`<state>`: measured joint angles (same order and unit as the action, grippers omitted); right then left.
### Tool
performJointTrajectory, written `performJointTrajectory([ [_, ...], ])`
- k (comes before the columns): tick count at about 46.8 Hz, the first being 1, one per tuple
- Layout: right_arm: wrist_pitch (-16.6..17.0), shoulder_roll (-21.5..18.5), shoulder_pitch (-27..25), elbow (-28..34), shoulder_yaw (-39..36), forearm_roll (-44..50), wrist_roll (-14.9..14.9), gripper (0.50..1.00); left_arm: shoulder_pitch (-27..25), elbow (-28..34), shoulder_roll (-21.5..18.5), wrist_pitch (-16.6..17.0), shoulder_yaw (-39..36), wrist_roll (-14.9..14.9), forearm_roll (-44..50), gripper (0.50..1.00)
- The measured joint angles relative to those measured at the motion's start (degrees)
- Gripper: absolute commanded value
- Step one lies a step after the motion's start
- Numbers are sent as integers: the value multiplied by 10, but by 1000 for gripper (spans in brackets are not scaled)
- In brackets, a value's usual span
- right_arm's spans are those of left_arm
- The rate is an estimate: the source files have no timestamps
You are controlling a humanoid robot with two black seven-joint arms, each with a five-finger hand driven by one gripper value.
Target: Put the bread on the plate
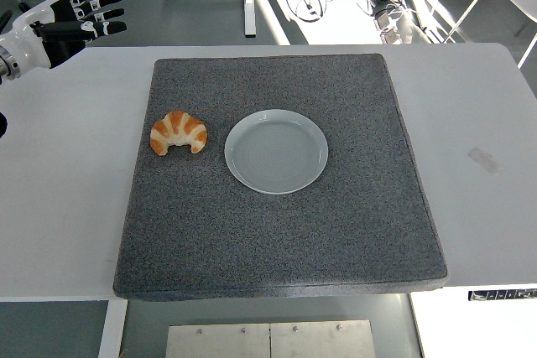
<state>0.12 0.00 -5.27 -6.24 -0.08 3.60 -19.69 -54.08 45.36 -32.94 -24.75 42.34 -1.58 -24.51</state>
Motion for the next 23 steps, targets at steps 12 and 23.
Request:
performJointTrajectory([
  [12,0,0,0,0,0,0,0,1000,-26,80,-82,-5,-5,1,-195,975],
  [23,0,0,0,0,0,0,0,1000,-10,140,-91,-6,-20,2,-255,986],
])
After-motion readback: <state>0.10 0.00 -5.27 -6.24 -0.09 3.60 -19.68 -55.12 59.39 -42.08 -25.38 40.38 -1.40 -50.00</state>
